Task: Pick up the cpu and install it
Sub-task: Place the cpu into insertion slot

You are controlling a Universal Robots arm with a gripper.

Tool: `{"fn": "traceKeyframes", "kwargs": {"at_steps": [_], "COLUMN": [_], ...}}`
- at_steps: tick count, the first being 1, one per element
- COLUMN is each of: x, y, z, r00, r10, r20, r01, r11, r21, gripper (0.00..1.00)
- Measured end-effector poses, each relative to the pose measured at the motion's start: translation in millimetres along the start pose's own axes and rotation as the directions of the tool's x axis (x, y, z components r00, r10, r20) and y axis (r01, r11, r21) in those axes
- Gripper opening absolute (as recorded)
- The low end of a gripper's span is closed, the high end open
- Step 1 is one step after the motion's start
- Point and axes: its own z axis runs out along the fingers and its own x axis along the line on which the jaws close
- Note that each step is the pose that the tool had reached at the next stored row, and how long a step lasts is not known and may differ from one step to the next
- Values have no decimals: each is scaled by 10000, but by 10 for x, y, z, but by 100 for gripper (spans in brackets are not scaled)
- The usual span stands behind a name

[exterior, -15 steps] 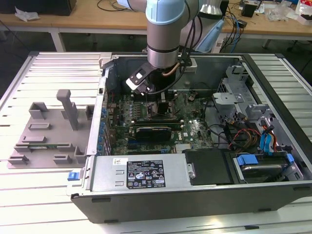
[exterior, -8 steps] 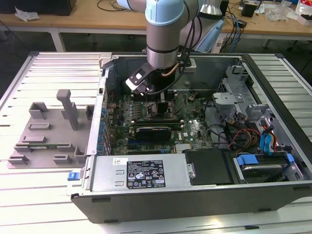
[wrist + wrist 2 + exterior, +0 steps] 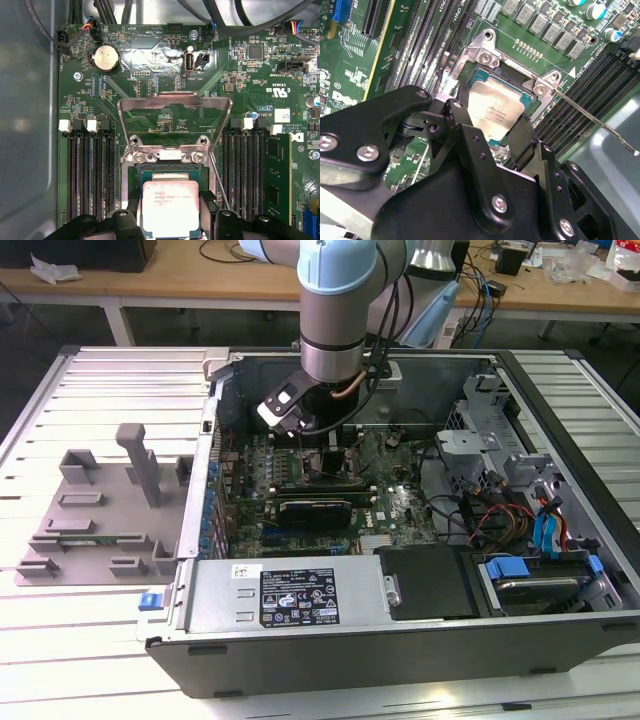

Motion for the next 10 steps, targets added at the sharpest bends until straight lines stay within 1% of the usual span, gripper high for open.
{"fn": "traceKeyframes", "kwargs": {"at_steps": [10], "x": [0], "y": [4], "z": [0], "r00": [10000], "r10": [1], "r20": [1], "r01": [-1], "r11": [10000], "r21": [1], "gripper": [55]}}
